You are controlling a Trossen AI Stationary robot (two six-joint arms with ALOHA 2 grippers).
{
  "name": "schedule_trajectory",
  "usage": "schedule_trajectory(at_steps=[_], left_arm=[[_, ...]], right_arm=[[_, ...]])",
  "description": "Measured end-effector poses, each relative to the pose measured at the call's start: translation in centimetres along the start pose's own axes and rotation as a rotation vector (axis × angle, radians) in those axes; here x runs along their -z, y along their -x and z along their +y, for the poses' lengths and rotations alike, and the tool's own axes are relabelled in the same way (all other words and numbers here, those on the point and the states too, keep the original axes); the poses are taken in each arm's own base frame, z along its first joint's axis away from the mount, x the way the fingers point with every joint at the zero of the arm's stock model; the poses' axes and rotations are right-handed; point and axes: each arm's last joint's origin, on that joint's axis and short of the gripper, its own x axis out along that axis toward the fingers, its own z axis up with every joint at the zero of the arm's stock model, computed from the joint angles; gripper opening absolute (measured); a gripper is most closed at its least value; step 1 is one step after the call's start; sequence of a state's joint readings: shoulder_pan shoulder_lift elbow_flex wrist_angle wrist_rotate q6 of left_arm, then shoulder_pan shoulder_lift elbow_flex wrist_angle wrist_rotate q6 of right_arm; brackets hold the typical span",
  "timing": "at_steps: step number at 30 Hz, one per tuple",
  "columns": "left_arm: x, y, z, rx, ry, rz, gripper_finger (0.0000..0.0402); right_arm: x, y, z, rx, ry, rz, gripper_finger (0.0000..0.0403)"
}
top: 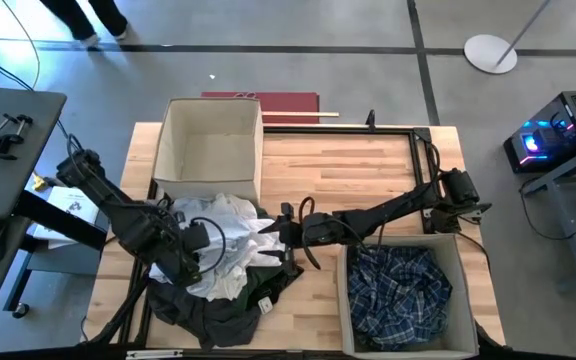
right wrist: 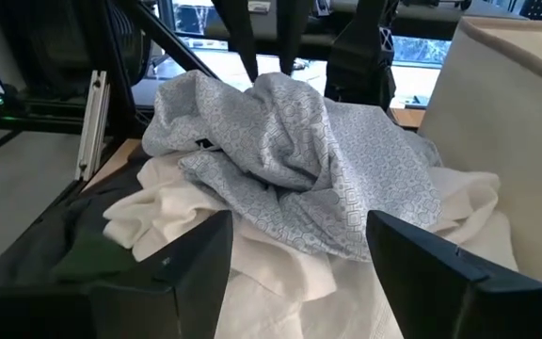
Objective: Sort clothes
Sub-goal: Put the blue shirt into the top laundry bin
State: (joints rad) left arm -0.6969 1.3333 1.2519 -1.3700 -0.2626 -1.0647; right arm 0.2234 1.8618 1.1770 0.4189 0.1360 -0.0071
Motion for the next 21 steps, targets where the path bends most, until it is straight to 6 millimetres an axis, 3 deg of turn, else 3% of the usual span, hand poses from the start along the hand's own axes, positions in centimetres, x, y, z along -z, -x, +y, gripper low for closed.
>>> schedule_trajectory(at_steps=[6, 11, 16, 21], left_arm=[[0.0, -2.9, 0.4, -0.018, -0.069, -0.074, 0.0232], [0.6, -6.7, 0.2, 0.042, -0.189, -0.063, 0.0255], [1.1, -9.8, -0.2, 0.148, -0.261, -0.105, 0.0200], [1.3, -10.6, 0.1, 0.117, -0.290, -0.129, 0.0061]], right_arm=[[0.1, 0.0, 0.0, 0.000, -0.005, 0.012, 0.0239], [0.2, 0.0, 0.0, -0.001, -0.009, 0.020, 0.0239], [0.5, 0.0, 0.1, -0.003, -0.052, 0.051, 0.0239], [0.5, 0.0, 0.1, -0.003, -0.088, 0.054, 0.0239]])
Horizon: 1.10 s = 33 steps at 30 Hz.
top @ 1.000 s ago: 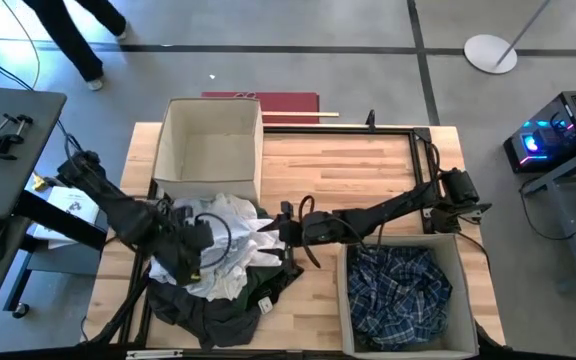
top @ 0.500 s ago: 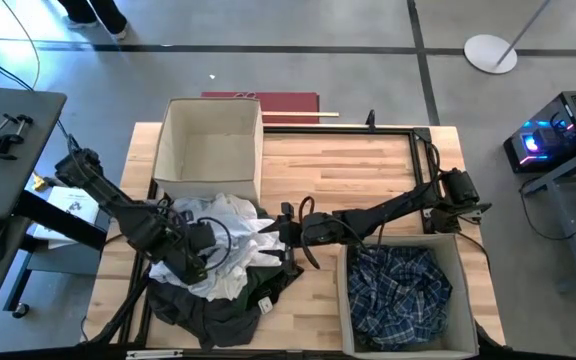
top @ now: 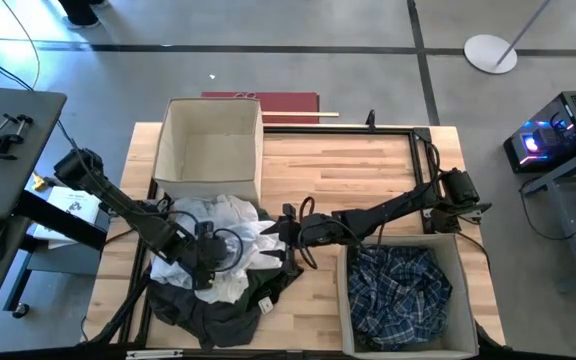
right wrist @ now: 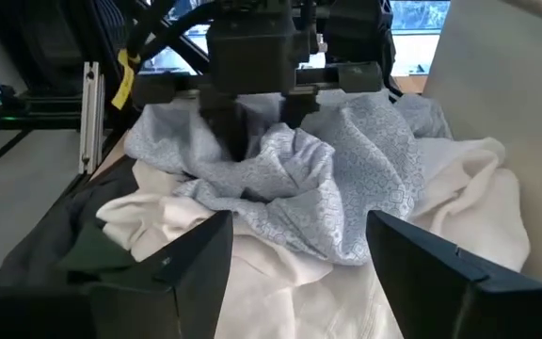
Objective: Sort clothes
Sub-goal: Put the blue shirt into the top laundry bin
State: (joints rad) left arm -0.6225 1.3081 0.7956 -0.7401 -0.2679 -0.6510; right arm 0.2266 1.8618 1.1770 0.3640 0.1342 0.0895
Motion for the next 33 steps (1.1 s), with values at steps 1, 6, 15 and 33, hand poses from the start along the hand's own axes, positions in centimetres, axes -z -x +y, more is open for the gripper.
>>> schedule_trajectory(at_steps=[1, 6, 15, 33], left_arm=[[0.0, 0.1, 0.0, 0.000, -0.011, -0.011, 0.0033], [-1.9, 3.1, -0.1, -0.018, -0.054, -0.143, 0.0021], [-7.5, 16.6, 0.4, -0.174, -0.217, -0.648, 0.0005], [-12.4, 35.8, 7.8, -1.316, -0.419, -1.086, 0.0005]], right_arm=[[0.0, 0.0, 0.0, -0.001, 0.000, 0.001, 0.0239], [0.3, 0.1, 0.5, -0.009, 0.003, 0.028, 0.0239], [0.4, 0.2, 1.5, -0.012, 0.028, 0.024, 0.0239], [0.7, 0.1, 1.5, -0.008, 0.028, 0.037, 0.0239]])
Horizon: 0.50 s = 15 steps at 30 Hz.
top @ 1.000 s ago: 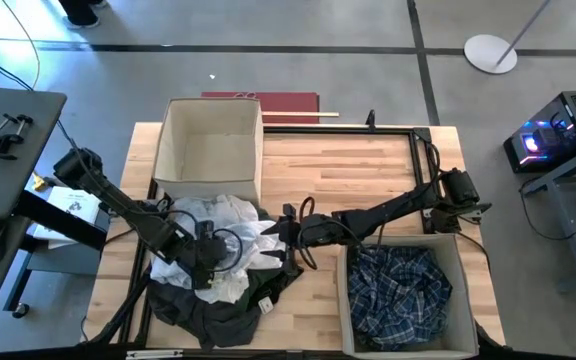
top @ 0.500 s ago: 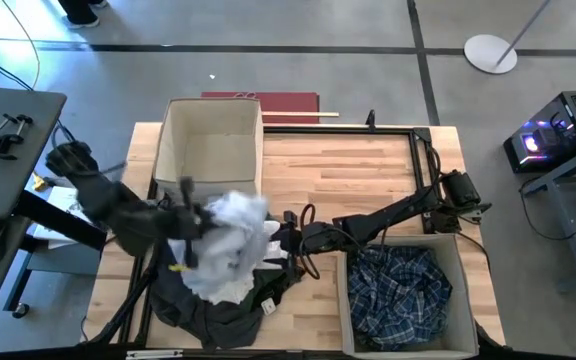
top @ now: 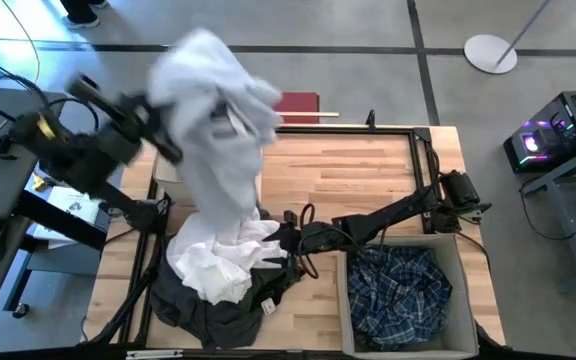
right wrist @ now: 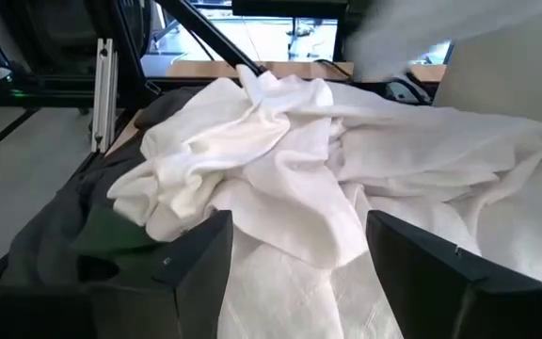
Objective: Sort clothes
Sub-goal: Put the blue shirt into the top laundry bin
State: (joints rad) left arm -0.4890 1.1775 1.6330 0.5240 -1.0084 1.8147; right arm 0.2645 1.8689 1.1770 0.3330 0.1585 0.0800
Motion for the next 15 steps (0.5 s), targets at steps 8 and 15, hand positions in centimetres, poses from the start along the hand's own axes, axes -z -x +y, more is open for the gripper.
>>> schedule_trajectory(at_steps=[8, 15], left_arm=[[1.7, -1.4, 6.5, -0.279, 0.042, -0.018, 0.0005], [3.4, -1.5, 7.9, -0.255, 0.234, 0.113, 0.0005]], right_arm=[[1.8, -1.5, -0.1, 0.007, -0.033, 0.026, 0.0239], [2.5, -2.4, -0.2, 0.009, -0.107, -0.004, 0.0239]])
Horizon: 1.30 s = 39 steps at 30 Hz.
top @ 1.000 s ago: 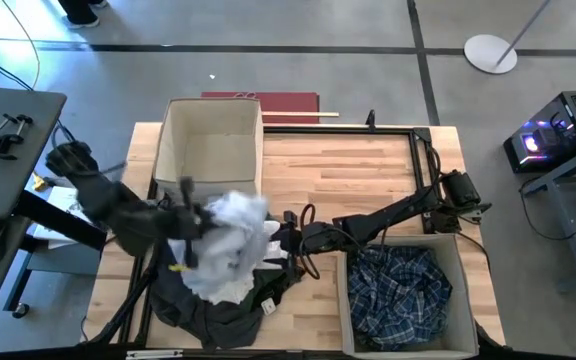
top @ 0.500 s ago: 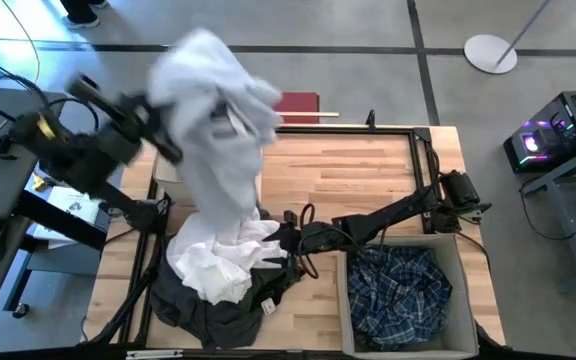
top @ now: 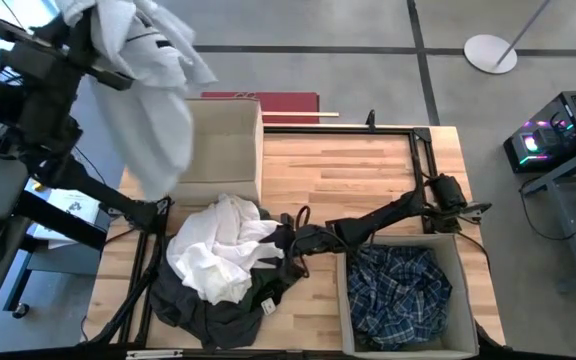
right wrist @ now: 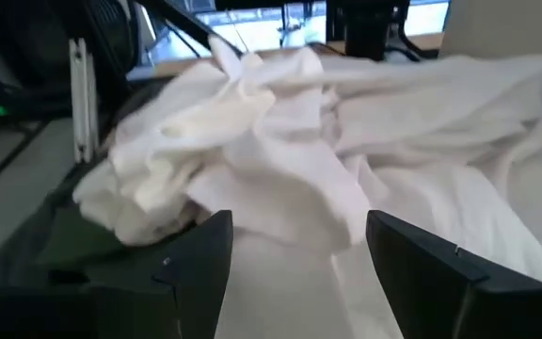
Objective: Sort clothes
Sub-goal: Put the blue shirt into the top laundry bin
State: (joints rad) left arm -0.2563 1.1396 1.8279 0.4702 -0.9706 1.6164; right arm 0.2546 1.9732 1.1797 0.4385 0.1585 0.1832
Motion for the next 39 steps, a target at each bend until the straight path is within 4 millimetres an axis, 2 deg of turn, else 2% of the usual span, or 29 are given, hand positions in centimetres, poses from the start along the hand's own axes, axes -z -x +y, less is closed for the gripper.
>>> schedule_trajectory(at_steps=[5, 8, 13, 18, 25, 29, 33, 39], left_arm=[[1.9, 0.0, -3.0, 0.174, -0.044, 0.050, 0.0005], [2.9, -0.8, -4.4, 0.181, -0.016, 0.083, 0.0005], [3.7, -2.4, -4.1, 0.127, 0.021, 0.025, 0.0005], [5.5, -4.7, -5.2, 0.126, -0.096, 0.004, 0.0005], [11.0, -9.1, -7.7, 0.177, -0.232, 0.180, 0.0005], [14.5, -10.5, -9.3, 0.226, -0.330, 0.378, 0.0005], [17.1, -9.6, -9.7, 0.322, -0.318, 0.605, 0.0005], [19.2, -5.0, -10.5, 0.726, 0.022, 0.964, 0.0005]], right_arm=[[-0.5, 0.0, 0.2, -0.030, -0.002, -0.054, 0.0239], [-0.6, 0.0, 0.3, -0.051, -0.001, -0.058, 0.0239], [-0.5, 0.0, 0.3, -0.051, -0.001, -0.056, 0.0239], [-0.5, 0.0, 0.3, -0.051, 0.003, -0.054, 0.0239], [-0.3, 0.0, 0.5, -0.054, 0.006, -0.041, 0.0239], [-0.1, 0.0, 0.5, -0.052, 0.007, -0.020, 0.0239], [0.1, 0.0, 0.4, -0.048, 0.010, 0.000, 0.0239], [0.1, 0.0, 0.4, -0.047, 0.010, 0.001, 0.0239]])
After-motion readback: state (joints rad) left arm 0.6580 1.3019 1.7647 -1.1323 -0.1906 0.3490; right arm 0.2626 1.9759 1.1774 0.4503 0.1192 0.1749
